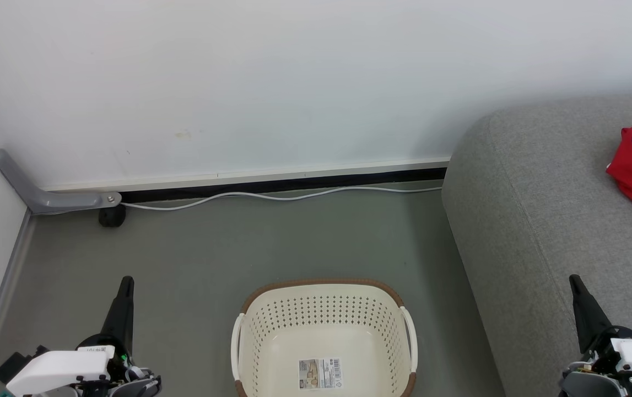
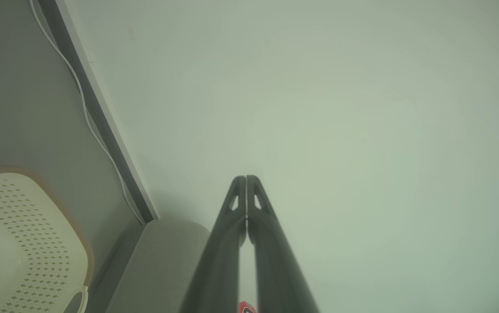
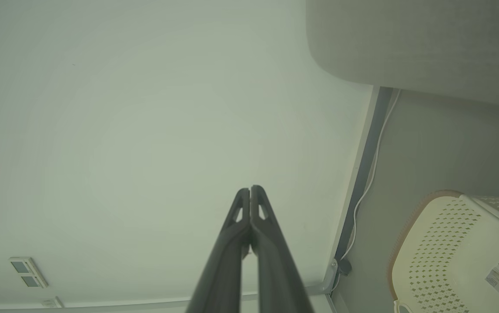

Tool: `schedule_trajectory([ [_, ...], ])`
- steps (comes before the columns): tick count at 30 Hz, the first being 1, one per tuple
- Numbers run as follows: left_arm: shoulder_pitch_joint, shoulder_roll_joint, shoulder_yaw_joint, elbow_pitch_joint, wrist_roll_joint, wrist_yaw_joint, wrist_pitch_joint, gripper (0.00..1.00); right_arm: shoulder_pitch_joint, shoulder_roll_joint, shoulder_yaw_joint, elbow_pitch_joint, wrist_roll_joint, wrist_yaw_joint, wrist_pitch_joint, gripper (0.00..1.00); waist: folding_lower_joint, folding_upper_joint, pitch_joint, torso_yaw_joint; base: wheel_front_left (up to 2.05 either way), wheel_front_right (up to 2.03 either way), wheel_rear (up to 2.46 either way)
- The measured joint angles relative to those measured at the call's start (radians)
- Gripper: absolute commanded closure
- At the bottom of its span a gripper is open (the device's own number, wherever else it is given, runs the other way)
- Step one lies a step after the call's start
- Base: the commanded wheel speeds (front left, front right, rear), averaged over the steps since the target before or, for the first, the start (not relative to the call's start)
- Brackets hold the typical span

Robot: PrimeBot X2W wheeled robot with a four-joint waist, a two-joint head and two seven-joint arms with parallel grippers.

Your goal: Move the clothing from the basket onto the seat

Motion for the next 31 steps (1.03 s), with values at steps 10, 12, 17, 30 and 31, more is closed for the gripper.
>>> schedule_trajectory([
  [10, 0.0, 0.0, 0.0, 0.0, 0.0, 0.0, 0.0, 1.0, 0.0, 0.0, 0.0, 0.0, 0.0, 0.0, 0.0, 1.0, 0.0, 0.0, 0.0, 0.0, 0.0, 0.0, 0.0],
  [12, 0.0, 0.0, 0.0, 0.0, 0.0, 0.0, 0.0, 1.0, 0.0, 0.0, 0.0, 0.0, 0.0, 0.0, 0.0, 1.0, 0.0, 0.0, 0.0, 0.0, 0.0, 0.0, 0.0],
  [17, 0.0, -0.001, 0.0, 0.0, 0.0, 0.0, 0.0, 1.0, 0.0, 0.0, 0.0, 0.0, 0.0, 0.0, 0.0, 1.0, 0.0, 0.0, 0.0, 0.0, 0.0, 0.0, 0.0],
  [30, 0.0, -0.001, 0.001, 0.0, 0.0, 0.0, 0.0, 1.0, 0.0, 0.0, 0.0, 0.0, 0.0, 0.0, 0.0, 1.0, 0.0, 0.0, 0.0, 0.0, 0.0, 0.0, 0.0],
  [31, 0.0, -0.001, 0.001, 0.0, 0.0, 0.0, 0.0, 1.0, 0.0, 0.0, 0.0, 0.0, 0.0, 0.0, 0.0, 1.0, 0.0, 0.0, 0.0, 0.0, 0.0, 0.0, 0.0],
])
